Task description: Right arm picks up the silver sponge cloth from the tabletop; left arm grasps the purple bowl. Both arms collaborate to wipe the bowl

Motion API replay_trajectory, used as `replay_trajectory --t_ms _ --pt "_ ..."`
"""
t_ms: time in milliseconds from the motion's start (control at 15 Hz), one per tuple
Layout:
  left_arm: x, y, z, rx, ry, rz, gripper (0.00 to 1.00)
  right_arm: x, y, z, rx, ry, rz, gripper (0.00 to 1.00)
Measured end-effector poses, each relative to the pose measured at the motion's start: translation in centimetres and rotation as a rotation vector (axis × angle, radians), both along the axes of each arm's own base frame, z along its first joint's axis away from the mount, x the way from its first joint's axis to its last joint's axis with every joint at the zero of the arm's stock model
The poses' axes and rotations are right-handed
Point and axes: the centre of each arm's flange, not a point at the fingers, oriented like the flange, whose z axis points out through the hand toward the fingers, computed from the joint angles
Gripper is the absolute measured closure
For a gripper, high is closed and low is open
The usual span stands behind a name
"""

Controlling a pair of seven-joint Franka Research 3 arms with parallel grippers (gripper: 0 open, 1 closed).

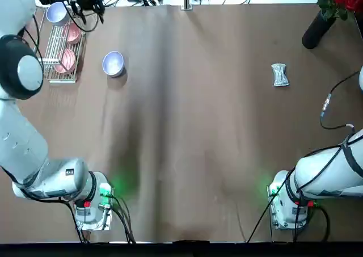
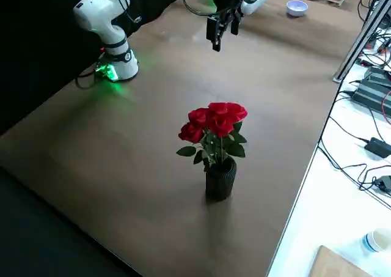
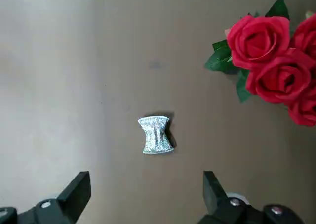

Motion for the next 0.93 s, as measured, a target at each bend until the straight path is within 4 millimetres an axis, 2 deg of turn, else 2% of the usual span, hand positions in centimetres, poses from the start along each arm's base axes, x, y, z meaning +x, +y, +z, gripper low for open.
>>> replay_trajectory --t_ms 267,533,733,933 --pt "-0.6 -0.3 -8.9 -0.010 0.009 -0.011 0.00 0.0 0.0 0.0 0.000 -0.003 0.000 0.00" --pt "-1.7 2.5 -15.9 -0.027 -0.021 -0.008 0.00 0.3 0.2 -0.1 0.010 -0.016 0.001 0.00" --pt "-2.2 3.6 -19.0 -0.036 -0.041 -0.003 0.00 0.6 0.1 -0.7 0.036 -0.013 -0.005 0.00" --pt "-2.6 4.0 -19.9 -0.038 -0.049 -0.002 0.01 1.2 0.3 -3.2 0.050 0.032 -0.006 0.00"
